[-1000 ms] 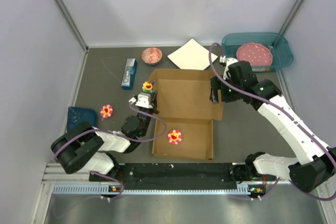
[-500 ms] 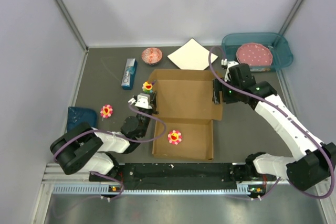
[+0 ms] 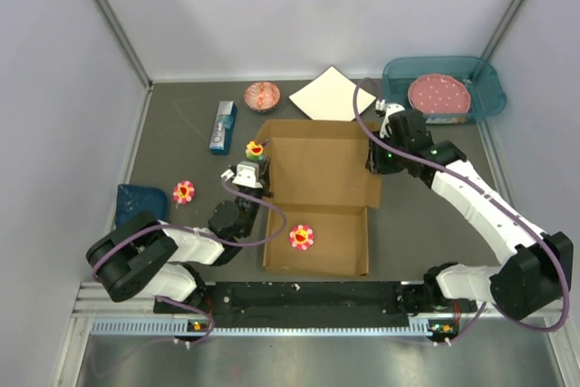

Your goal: Fold the paper box

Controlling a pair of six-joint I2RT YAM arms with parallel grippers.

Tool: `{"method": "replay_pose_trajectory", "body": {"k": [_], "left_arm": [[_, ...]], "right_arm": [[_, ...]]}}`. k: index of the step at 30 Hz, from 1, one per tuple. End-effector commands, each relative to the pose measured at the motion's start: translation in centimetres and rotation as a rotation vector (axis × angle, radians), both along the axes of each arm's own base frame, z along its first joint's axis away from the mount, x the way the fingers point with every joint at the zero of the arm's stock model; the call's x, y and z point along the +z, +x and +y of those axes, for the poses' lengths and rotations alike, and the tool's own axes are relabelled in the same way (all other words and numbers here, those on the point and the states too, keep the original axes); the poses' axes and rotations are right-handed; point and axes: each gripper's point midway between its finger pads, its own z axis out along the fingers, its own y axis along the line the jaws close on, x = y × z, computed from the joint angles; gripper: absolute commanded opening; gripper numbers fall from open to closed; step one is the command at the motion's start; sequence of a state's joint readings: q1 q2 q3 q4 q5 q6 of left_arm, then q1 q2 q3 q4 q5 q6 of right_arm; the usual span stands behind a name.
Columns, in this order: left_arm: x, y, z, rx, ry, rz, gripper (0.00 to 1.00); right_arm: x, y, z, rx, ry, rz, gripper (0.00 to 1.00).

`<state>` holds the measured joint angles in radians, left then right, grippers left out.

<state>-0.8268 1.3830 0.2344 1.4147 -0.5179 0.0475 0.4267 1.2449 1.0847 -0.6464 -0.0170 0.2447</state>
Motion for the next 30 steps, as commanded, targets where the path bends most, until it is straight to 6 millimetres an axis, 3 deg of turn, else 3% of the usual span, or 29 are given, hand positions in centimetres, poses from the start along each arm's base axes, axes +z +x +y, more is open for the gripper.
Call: {"method": "replay_pose_trajectory", "body": {"k": [1, 8, 11, 13, 15, 17, 18, 19, 20, 21, 22, 27, 30], "left_arm": [[4.4, -1.0, 1.4, 0.018, -0.168, -0.145, 0.0], [4.8, -0.9, 1.7, 0.037, -0.183, -0.149, 0.0], [5.6, -1.0, 1.8, 0.038, -0.188, -0.161, 0.08], [6.6, -1.1, 1.9, 0.04, -0.195, -0.171, 0.14], [6.0, -0.9, 1.5, 0.036, -0.149, -0.131, 0.2], [7.6, -1.1, 1.9, 0.039, -0.165, -0.145, 0.3], [6.8, -1.0, 1.8, 0.039, -0.125, -0.109, 0.34], [8.5, -1.5, 2.3, 0.04, -0.152, -0.13, 0.37], [8.6, -1.5, 2.2, 0.035, -0.142, -0.113, 0.43], [7.5, -1.4, 2.1, 0.033, -0.09, -0.055, 0.45], [9.2, -1.8, 2.4, 0.027, -0.109, -0.066, 0.47], [9.9, -2.8, 3.5, 0.011, -0.03, 0.026, 0.66], [10.3, -3.4, 3.4, -0.05, 0.011, 0.102, 0.7]], "right_arm": [[-0.2, 0.8, 0.5, 0.014, 0.028, -0.027, 0.32], [-0.4, 0.2, 0.5, 0.015, 0.043, -0.032, 0.08], [-0.5, 0.1, 0.2, 0.009, 0.041, -0.047, 0.0], [-0.5, 0.0, 0.1, 0.005, 0.041, -0.065, 0.0], [-0.5, -0.1, -0.2, -0.002, 0.037, -0.081, 0.0], [-0.3, 0.0, -0.3, -0.004, 0.038, -0.102, 0.0], [-0.5, 0.0, -0.4, -0.007, 0.035, -0.103, 0.0], [-0.4, -0.1, -0.5, -0.008, 0.037, -0.111, 0.0], [-0.2, 0.0, -0.5, -0.013, 0.042, -0.125, 0.0], [-0.4, -0.1, -0.6, -0.013, 0.042, -0.126, 0.0], [-0.1, -0.2, -0.6, -0.016, 0.049, -0.139, 0.0], [0.3, -0.1, -1.0, -0.036, 0.064, -0.205, 0.0], [0.8, -0.2, -0.9, -0.024, 0.077, -0.241, 0.0]]}}
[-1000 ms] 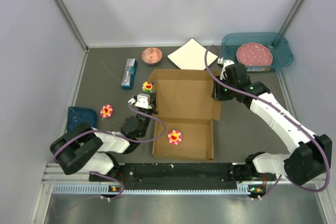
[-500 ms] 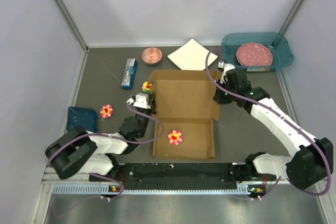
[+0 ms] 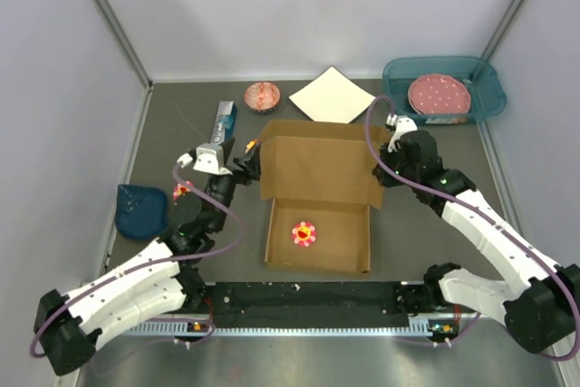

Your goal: Fold the paper box

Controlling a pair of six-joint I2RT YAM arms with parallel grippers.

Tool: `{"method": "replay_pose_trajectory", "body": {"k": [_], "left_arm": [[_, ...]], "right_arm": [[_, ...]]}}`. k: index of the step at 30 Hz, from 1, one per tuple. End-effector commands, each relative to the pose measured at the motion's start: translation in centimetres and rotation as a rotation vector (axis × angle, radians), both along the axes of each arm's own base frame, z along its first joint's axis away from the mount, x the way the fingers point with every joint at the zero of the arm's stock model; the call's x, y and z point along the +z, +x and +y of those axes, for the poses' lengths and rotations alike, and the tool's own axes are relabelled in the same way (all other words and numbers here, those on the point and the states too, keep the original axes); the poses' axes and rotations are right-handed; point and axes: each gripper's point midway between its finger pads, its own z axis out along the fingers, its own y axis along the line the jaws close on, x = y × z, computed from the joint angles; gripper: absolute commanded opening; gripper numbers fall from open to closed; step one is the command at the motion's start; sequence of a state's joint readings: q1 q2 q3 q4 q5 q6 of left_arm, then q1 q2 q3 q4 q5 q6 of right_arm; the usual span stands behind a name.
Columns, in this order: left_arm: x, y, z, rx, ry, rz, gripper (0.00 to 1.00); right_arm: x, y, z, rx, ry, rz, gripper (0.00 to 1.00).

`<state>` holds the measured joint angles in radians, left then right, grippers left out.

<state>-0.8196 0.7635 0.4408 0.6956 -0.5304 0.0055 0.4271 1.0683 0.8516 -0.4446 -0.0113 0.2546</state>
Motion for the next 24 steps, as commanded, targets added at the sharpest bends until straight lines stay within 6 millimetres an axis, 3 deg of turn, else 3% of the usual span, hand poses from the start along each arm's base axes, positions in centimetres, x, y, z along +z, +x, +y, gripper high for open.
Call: {"method": "replay_pose_trajectory", "body": {"k": [1, 2, 4, 5, 6, 8, 12, 18, 24], "left_arm": [[-0.6, -0.9, -1.4, -0.14, 0.138, 0.143, 0.72], [-2.1, -1.3, -1.6, -0.175, 0.187, 0.213, 0.72], [-1.6, -1.4, -1.8, -0.227, 0.197, 0.259, 0.75], [-2.9, -2.1, -2.6, -0.306, 0.215, 0.325, 0.76], [-3.3, -1.8, -2.1, -0.311, 0.21, 0.362, 0.77], [-3.3, -2.6, -3.3, -0.423, 0.202, 0.403, 0.77], [-6.0, -2.4, -2.7, -0.427, 0.27, 0.55, 0.78], [-8.1, -0.5, -2.7, -0.411, 0.264, 0.647, 0.75], [-8.3, 1.9, -2.8, -0.417, 0.268, 0.692, 0.68]], "right_arm": [[1.9, 0.9, -0.3, -0.015, 0.015, -0.12, 0.0], [1.9, 0.9, -0.4, -0.011, 0.007, -0.126, 0.0], [2.1, 0.9, -0.5, -0.007, 0.006, -0.145, 0.0], [2.2, 0.9, -0.4, -0.003, 0.007, -0.148, 0.0], [2.3, 0.9, -0.3, 0.002, 0.01, -0.152, 0.0], [2.3, 1.0, -0.4, 0.0, 0.008, -0.156, 0.0], [2.5, 1.0, -0.3, 0.003, 0.009, -0.163, 0.0], [2.7, 1.0, 0.0, 0.011, 0.024, -0.168, 0.0], [3.0, 0.7, 0.1, 0.021, 0.028, -0.177, 0.0]]}}
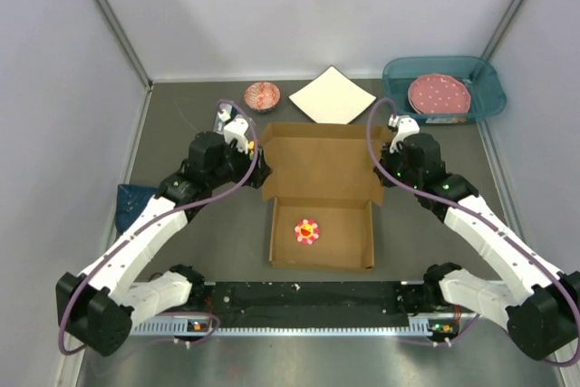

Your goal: Fold the paper box

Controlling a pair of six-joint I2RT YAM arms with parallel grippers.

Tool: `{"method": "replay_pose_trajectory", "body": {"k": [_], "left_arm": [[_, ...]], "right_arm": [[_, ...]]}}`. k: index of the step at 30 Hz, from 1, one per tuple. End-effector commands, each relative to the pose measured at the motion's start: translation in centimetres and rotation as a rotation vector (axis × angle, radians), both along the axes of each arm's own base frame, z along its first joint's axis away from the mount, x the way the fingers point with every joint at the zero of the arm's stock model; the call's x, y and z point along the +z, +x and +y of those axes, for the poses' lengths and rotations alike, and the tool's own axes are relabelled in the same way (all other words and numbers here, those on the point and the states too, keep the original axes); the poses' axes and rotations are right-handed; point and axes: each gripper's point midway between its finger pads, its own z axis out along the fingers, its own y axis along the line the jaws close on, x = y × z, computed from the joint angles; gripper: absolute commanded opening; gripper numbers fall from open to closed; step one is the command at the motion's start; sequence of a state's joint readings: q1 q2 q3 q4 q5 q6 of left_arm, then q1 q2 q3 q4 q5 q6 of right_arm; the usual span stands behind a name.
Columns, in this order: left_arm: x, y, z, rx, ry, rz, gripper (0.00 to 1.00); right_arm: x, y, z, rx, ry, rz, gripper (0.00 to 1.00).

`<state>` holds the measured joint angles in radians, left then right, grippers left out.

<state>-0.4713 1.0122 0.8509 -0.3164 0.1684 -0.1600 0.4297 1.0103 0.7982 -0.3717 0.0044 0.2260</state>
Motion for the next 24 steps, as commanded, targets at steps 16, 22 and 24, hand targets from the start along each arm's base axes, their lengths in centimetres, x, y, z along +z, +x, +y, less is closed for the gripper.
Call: {"method": "replay_pose_trajectory", "body": {"k": [16, 22, 24], "left_arm": [[1.5, 2.0, -2.7, -0.126, -0.056, 0.027, 0.44], [1.2, 2.0, -2.7, -0.129, -0.054, 0.028, 0.26], [1.3, 2.0, -2.7, -0.127, -0.057, 0.022, 0.2]], "right_arm": [[2.0, 0.3, 1.1, 0.041, 0.018, -0.084, 0.0], [2.0, 0.2, 1.1, 0.037, 0.017, -0.088, 0.0], [2.0, 0.1, 1.2, 0.04, 0.015, -0.085, 0.0]]}}
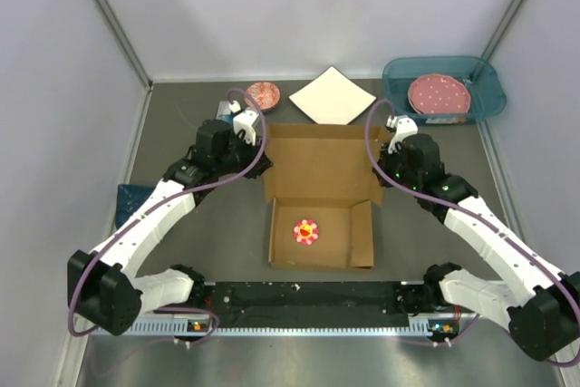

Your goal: Fold the paper box

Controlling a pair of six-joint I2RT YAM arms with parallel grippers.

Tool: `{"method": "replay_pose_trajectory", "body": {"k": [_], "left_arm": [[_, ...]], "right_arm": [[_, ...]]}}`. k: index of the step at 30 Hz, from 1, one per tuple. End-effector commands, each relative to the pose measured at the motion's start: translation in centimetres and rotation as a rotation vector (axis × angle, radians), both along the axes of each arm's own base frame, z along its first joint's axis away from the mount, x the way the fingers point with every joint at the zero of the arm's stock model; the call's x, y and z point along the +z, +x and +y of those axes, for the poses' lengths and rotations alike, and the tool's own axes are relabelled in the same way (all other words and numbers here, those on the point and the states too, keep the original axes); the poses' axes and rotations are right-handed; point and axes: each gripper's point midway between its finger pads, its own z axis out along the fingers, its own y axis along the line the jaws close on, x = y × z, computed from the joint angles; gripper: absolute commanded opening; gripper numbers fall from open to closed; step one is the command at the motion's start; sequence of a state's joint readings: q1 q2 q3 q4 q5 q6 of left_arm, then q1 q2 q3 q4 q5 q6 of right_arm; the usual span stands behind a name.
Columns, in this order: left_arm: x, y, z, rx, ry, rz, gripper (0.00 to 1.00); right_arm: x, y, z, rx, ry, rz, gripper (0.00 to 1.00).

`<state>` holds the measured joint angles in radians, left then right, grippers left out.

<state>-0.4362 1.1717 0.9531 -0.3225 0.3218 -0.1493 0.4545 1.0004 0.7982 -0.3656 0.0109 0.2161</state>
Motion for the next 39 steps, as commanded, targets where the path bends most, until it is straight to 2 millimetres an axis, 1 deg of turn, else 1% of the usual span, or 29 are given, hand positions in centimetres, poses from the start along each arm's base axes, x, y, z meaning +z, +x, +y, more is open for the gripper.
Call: {"method": "replay_pose_trajectory", "body": {"k": [1, 4, 5, 6, 8, 11, 13, 14, 16, 17, 18, 19, 20, 21, 22, 23, 24, 25, 26, 28, 29, 31, 33, 34, 35, 36, 37, 38, 39], "left_arm": [[1.5, 0.5, -0.4, -0.018, -0.03, -0.06, 0.16], [1.5, 0.3, -0.4, -0.015, -0.042, -0.062, 0.06], [2.0, 0.3, -0.6, -0.015, -0.054, -0.084, 0.04], [1.5, 0.1, -0.5, -0.013, -0.055, -0.079, 0.03], [1.4, 0.0, -0.6, -0.001, -0.06, -0.112, 0.0], [0.9, -0.4, -0.4, 0.018, -0.065, -0.126, 0.0], [1.2, -0.4, -0.5, 0.029, -0.085, -0.149, 0.0], [0.8, -0.7, -0.4, 0.04, -0.09, -0.154, 0.0], [1.5, -0.9, -0.9, 0.054, -0.128, -0.194, 0.0], [1.3, -1.3, -0.8, 0.067, -0.143, -0.217, 0.0], [1.3, -1.1, -0.5, 0.111, -0.153, -0.233, 0.0], [2.3, -1.4, -1.1, 0.109, -0.192, -0.278, 0.0], [1.6, -1.9, -0.8, 0.123, -0.199, -0.284, 0.0], [1.7, -1.6, -0.3, 0.178, -0.213, -0.299, 0.0], [3.0, -2.0, -0.6, 0.181, -0.256, -0.344, 0.0], [2.2, -2.2, -0.3, 0.205, -0.263, -0.345, 0.0], [2.4, -2.2, 0.0, 0.247, -0.291, -0.352, 0.0], [3.9, -2.7, -0.3, 0.247, -0.349, -0.397, 0.0], [2.9, -3.1, -0.2, 0.253, -0.356, -0.392, 0.0], [3.3, -3.8, -0.2, 0.284, -0.403, -0.405, 0.0], [2.9, -4.0, -0.3, 0.29, -0.413, -0.409, 0.0], [2.8, -4.6, -0.6, 0.295, -0.428, -0.407, 0.0], [2.1, -5.0, -0.7, 0.303, -0.429, -0.393, 0.0], [1.5, -5.6, -1.0, 0.29, -0.429, -0.387, 0.0], [1.4, -5.7, -0.7, 0.314, -0.434, -0.395, 0.0], [1.7, -6.2, -1.0, 0.304, -0.459, -0.404, 0.0], [1.1, -6.4, -0.7, 0.315, -0.461, -0.408, 0.0], [1.0, -6.5, -0.4, 0.333, -0.472, -0.414, 0.0], [1.4, -7.0, -0.6, 0.326, -0.503, -0.423, 0.0]], "right_arm": [[1.5, 0.4, 0.6, 0.014, 0.02, -0.066, 0.0], [1.7, 0.3, 0.7, 0.013, 0.02, -0.067, 0.0], [1.6, 0.4, 0.7, 0.008, 0.02, -0.066, 0.0], [1.7, 0.3, 0.7, 0.007, 0.022, -0.068, 0.0], [1.8, 0.2, 0.9, 0.006, 0.028, -0.067, 0.0], [1.9, 0.1, 1.2, 0.006, 0.028, -0.069, 0.0], [2.0, 0.0, 1.4, 0.004, 0.037, -0.065, 0.0], [1.9, -0.1, 1.5, -0.003, 0.04, -0.061, 0.0], [1.8, -0.4, 1.8, -0.021, 0.065, -0.043, 0.0], [1.6, -0.6, 1.9, -0.027, 0.07, -0.034, 0.0], [1.6, -0.7, 2.1, -0.052, 0.094, -0.02, 0.0], [1.2, -0.8, 2.1, -0.065, 0.096, -0.009, 0.0], [1.0, -1.0, 2.5, -0.064, 0.107, 0.0, 0.0], [0.5, -1.3, 2.5, -0.086, 0.126, 0.021, 0.0], [0.3, -1.3, 2.5, -0.099, 0.133, 0.029, 0.0], [0.1, -1.6, 2.8, -0.102, 0.143, 0.037, 0.0], [-0.3, -1.9, 3.0, -0.116, 0.165, 0.054, 0.0], [-0.4, -1.9, 2.9, -0.134, 0.171, 0.057, 0.0], [-0.4, -2.3, 3.2, -0.131, 0.18, 0.058, 0.0], [-0.9, -2.6, 3.2, -0.158, 0.197, 0.06, 0.0], [-1.0, -2.8, 3.4, -0.163, 0.205, 0.058, 0.0], [-1.9, -3.4, 3.6, -0.178, 0.209, 0.063, 0.0], [-2.9, -4.1, 3.8, -0.186, 0.213, 0.076, 0.0], [-3.0, -4.2, 3.8, -0.196, 0.216, 0.069, 0.0], [-3.3, -4.4, 3.7, -0.203, 0.219, 0.068, 0.0], [-3.9, -5.0, 3.9, -0.201, 0.224, 0.076, 0.0], [-4.0, -5.0, 3.8, -0.215, 0.229, 0.065, 0.0], [-4.2, -5.2, 3.8, -0.214, 0.23, 0.063, 0.0], [-4.9, -5.5, 3.7, -0.224, 0.23, 0.073, 0.0]]}}
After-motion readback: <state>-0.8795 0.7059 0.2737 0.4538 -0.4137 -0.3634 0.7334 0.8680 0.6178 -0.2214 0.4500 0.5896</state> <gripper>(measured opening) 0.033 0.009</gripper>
